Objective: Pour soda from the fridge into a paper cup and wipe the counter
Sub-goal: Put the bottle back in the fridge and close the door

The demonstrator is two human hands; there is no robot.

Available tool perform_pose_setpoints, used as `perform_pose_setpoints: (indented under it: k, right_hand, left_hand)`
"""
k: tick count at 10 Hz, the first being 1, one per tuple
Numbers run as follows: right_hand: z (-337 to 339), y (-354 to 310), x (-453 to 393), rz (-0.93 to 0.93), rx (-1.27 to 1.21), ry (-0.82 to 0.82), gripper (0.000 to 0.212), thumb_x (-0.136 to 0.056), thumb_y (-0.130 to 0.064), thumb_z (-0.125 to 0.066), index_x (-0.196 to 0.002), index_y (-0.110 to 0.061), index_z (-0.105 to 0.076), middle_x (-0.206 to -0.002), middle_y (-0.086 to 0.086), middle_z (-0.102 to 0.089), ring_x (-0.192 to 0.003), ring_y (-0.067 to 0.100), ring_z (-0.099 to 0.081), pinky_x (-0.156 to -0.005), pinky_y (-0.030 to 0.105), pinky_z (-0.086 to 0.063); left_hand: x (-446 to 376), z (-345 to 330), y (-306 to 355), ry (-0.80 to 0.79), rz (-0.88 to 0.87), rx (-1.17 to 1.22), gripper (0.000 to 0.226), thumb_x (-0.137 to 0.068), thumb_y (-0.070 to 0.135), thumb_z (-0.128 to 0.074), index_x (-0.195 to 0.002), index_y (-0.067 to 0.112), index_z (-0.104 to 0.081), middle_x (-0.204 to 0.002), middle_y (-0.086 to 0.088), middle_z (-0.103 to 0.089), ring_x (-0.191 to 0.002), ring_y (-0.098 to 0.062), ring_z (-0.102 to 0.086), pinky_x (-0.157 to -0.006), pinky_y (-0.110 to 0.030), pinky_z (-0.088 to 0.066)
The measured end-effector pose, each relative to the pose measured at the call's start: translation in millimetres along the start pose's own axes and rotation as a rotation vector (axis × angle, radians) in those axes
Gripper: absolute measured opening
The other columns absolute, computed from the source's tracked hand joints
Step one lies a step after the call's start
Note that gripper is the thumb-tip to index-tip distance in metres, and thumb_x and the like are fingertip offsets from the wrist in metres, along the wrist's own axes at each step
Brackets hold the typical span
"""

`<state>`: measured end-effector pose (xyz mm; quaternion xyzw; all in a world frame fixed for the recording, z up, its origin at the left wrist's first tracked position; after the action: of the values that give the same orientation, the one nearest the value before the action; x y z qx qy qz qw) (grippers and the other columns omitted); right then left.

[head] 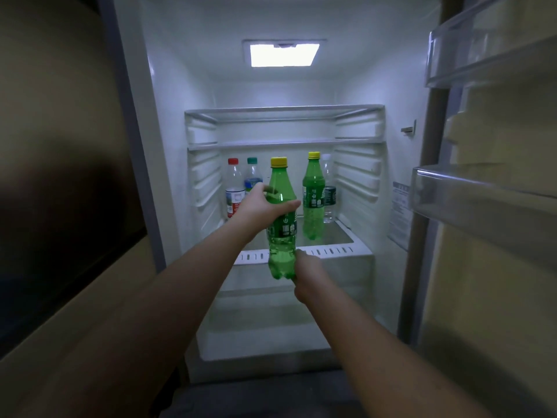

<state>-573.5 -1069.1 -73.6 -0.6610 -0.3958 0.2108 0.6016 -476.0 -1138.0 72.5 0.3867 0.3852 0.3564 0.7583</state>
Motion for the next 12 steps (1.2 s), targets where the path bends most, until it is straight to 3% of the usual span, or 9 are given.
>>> perform_pose_setpoints:
  k: [1, 2, 4, 5, 7, 8, 9, 11, 12]
  right_hand:
    - [-2.9, -5.7, -27.9, -0.029, 0.093, -0.009, 0.016, -0.094, -0.015, -0.045, -0.092, -0.007, -0.059, -0.092, 0.012, -0.059, -0.082, 0.023, -0.055, -0.069, 0.031, -0.047]
    - [-8.1, -9.6, -47.5, -0.014, 0.043, -0.026, 0.021, -0.093, -0.014, -0.047, -0.074, -0.01, -0.056, -0.084, 0.013, -0.058, -0.077, 0.023, -0.053, -0.066, 0.03, -0.042]
    - [-21.4, -19.6, -73.3, -0.016, 0.017, -0.054, 0.018, -0.092, -0.016, -0.049, -0.089, -0.007, -0.064, -0.088, 0.012, -0.066, -0.075, 0.023, -0.059, -0.063, 0.027, -0.045]
    - [-25.9, -26.8, -85.4, 0.046, 0.045, -0.072, 0.018, -0.096, -0.014, -0.044, -0.082, -0.012, -0.056, -0.082, 0.005, -0.059, -0.065, 0.014, -0.053, -0.059, 0.025, -0.043]
    - [-44.8, -27.0, -106.5, 0.023, 0.026, -0.105, 0.022, -0.091, -0.018, -0.052, -0.093, -0.002, -0.068, -0.088, 0.017, -0.066, -0.077, 0.028, -0.061, -0.065, 0.031, -0.047]
    - [-47.7, -31.1, -116.7, 0.015, 0.059, -0.09, 0.021, -0.091, -0.019, -0.054, -0.077, -0.007, -0.064, -0.08, 0.013, -0.065, -0.072, 0.026, -0.058, -0.052, 0.021, -0.044]
    - [-48.9, -36.9, -127.9, 0.063, 0.177, -0.084, 0.025, -0.094, -0.014, -0.049, -0.069, -0.012, -0.055, -0.07, 0.007, -0.055, -0.061, 0.018, -0.049, -0.052, 0.019, -0.038]
    - [-52.1, -41.2, -141.0, 0.159, 0.261, -0.09, 0.011, -0.097, -0.016, -0.043, -0.098, -0.011, -0.052, -0.075, -0.006, -0.051, -0.061, 0.005, -0.047, -0.054, 0.017, -0.041]
    - [-51.4, -40.5, -146.1, 0.17, 0.305, -0.058, 0.021, -0.097, -0.014, -0.04, -0.098, -0.003, -0.059, -0.084, 0.01, -0.059, -0.066, 0.015, -0.05, -0.053, 0.024, -0.038]
  left_hand:
    - [-16.8, 4.6, -1.6, 0.041, -0.006, 0.018, 0.062, -0.071, 0.044, -0.083, -0.114, 0.021, -0.045, -0.109, 0.002, -0.058, -0.093, -0.014, -0.062, -0.085, -0.038, -0.056]
    - [-34.3, 4.5, -5.5, 0.054, -0.015, 0.017, 0.065, -0.073, 0.043, -0.082, -0.121, 0.019, -0.045, -0.108, 0.003, -0.056, -0.09, -0.011, -0.06, -0.085, -0.036, -0.055]
    - [-69.2, 5.5, -17.2, 0.072, 0.017, 0.1, 0.062, -0.071, 0.041, -0.084, -0.117, 0.019, -0.049, -0.105, 0.0, -0.06, -0.084, -0.01, -0.061, -0.078, -0.032, -0.052]
    - [-81.3, 4.3, -17.5, 0.071, 0.002, 0.083, 0.054, -0.071, 0.039, -0.084, -0.111, 0.02, -0.051, -0.097, 0.005, -0.059, -0.082, -0.008, -0.059, -0.078, -0.032, -0.052]
    - [-108.6, 8.1, -21.1, 0.086, -0.035, 0.011, 0.06, -0.068, 0.044, -0.085, -0.114, 0.02, -0.054, -0.114, 0.0, -0.06, -0.098, -0.018, -0.061, -0.087, -0.04, -0.056]
    - [-119.1, 9.6, -22.2, 0.109, -0.062, -0.033, 0.061, -0.069, 0.044, -0.084, -0.116, 0.017, -0.055, -0.113, -0.002, -0.059, -0.1, -0.019, -0.06, -0.086, -0.038, -0.057]
    - [-128.6, 9.6, -26.4, 0.118, -0.097, -0.027, 0.064, -0.071, 0.043, -0.084, -0.12, 0.012, -0.056, -0.112, -0.004, -0.06, -0.101, -0.021, -0.06, -0.084, -0.037, -0.057]
    - [-147.2, 5.3, -39.3, 0.124, -0.095, 0.035, 0.057, -0.07, 0.04, -0.085, -0.112, 0.013, -0.058, -0.098, 0.003, -0.064, -0.092, -0.015, -0.063, -0.084, -0.035, -0.058]
    - [-157.1, 0.0, -46.5, 0.122, -0.056, 0.014, 0.071, -0.066, 0.045, -0.087, -0.121, 0.011, -0.057, -0.105, -0.001, -0.065, -0.097, -0.018, -0.064, -0.087, -0.039, -0.057]
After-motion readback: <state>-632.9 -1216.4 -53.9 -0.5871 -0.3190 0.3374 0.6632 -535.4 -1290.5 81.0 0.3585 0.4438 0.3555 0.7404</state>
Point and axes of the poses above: each hand's wrist, its own x-axis away from the middle knuckle, its own z-axis out of the back of the hand, y = z × x, the point moved 10 cm from there along -x, towards the middle knuckle
